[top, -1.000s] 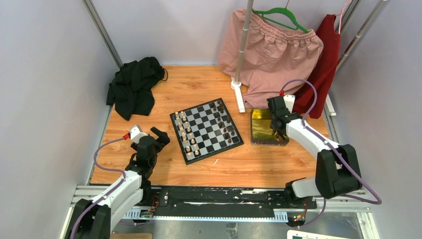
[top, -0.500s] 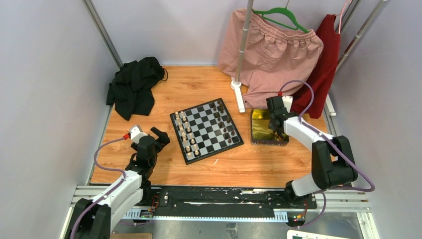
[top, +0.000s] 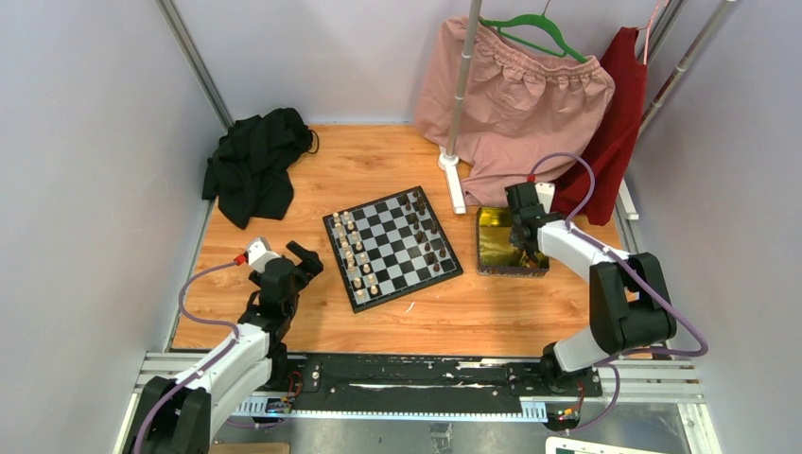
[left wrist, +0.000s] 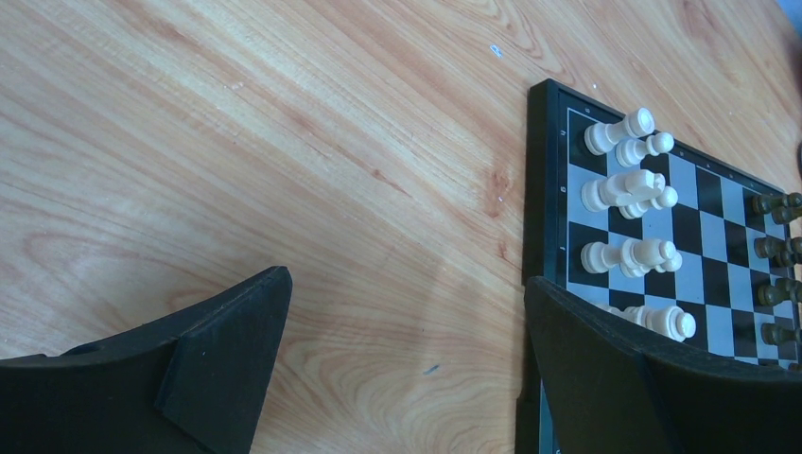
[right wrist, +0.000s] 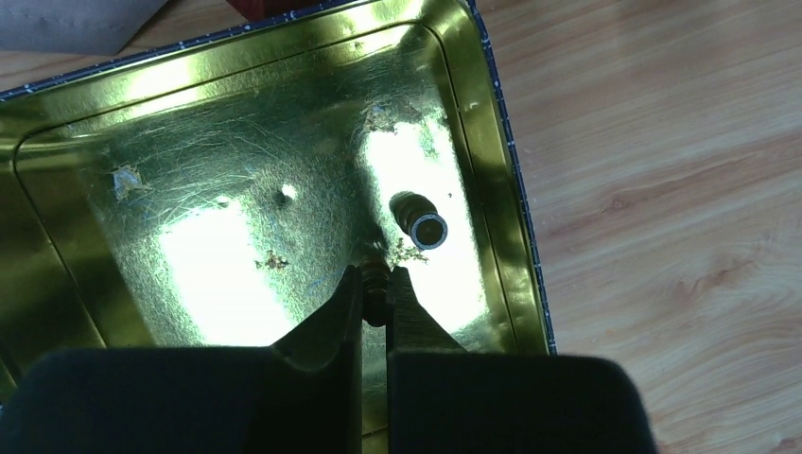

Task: Set up the chess pieces on the board
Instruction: Pick up the chess piece from the storage box.

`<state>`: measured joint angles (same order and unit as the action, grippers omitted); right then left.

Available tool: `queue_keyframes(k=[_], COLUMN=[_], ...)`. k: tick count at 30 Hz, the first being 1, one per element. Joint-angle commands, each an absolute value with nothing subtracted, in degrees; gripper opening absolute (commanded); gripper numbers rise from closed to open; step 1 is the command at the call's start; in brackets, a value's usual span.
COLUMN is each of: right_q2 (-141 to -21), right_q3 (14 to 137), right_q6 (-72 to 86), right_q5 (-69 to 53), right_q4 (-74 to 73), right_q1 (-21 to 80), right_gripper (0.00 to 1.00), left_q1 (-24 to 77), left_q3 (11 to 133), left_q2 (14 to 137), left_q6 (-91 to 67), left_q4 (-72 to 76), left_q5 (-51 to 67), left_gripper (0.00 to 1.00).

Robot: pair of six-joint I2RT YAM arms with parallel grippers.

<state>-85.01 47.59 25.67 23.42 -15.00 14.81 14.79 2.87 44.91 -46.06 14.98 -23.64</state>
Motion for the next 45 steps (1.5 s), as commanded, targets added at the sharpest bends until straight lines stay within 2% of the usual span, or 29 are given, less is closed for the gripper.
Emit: queue_keyframes(k=[1, 18, 25, 45], right_q2=[-84.1, -77.2, -74.7, -86.1], right_q3=[47.2, 47.3, 49.5, 61.8], right_q6=[25.1, 23.1, 19.7, 10.2], right_q5=[24.5, 17.0, 13.1, 7.4], right_q4=[-15.0, -12.2, -12.3, -14.6], right_q1=[13.9, 14.1, 18.6, 35.1], right_gripper=[0.00, 0.00, 0.00, 0.00], left_q1=[14.6, 14.6, 14.6, 14.6], left_q3=[3.3, 3.3, 3.3, 3.3], left_q2=[45.1, 45.1, 45.1, 44.8], left_q6=[-46.3, -46.2, -46.2, -46.2], left_q4=[16.8, 16.8, 16.8, 16.8], left_q5=[-24.0, -24.0, -24.0, -24.1], left_gripper=[1.00, 1.00, 1.00, 1.00])
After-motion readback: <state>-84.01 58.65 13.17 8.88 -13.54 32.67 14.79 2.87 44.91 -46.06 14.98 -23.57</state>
